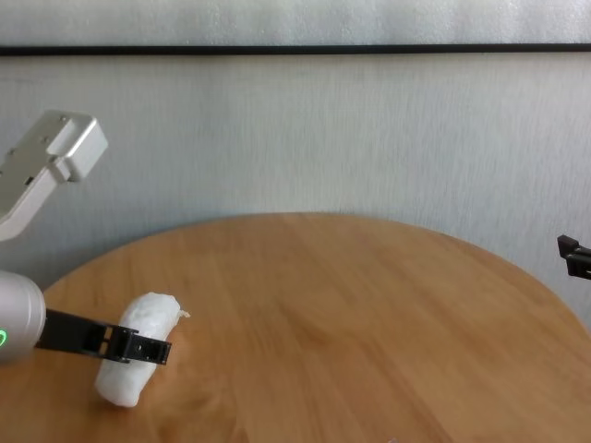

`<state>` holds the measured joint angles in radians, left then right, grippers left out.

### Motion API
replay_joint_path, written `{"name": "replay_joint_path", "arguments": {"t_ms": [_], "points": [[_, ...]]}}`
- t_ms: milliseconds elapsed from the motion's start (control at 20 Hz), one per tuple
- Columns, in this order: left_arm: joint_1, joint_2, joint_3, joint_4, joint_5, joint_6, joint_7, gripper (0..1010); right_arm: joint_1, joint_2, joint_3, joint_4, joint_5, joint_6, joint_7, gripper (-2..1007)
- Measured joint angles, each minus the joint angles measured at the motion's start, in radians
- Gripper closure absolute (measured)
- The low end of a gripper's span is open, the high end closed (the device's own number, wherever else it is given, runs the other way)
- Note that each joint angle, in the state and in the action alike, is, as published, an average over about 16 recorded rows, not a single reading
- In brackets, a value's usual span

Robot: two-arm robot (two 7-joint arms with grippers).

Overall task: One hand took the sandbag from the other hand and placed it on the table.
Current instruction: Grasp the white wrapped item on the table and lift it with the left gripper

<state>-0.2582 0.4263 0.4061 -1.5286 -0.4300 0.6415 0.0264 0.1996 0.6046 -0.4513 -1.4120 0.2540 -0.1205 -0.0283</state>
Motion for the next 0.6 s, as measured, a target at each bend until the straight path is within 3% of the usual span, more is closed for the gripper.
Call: {"name": "replay_joint_path", "arguments": {"t_ms": [600], "points": [[-0.027,-0.031,-0.006,0.062,0.023,0.002,-0.017,10,0.000,0.000,0.000,0.000,0.000,0.000,0.000,5]]}}
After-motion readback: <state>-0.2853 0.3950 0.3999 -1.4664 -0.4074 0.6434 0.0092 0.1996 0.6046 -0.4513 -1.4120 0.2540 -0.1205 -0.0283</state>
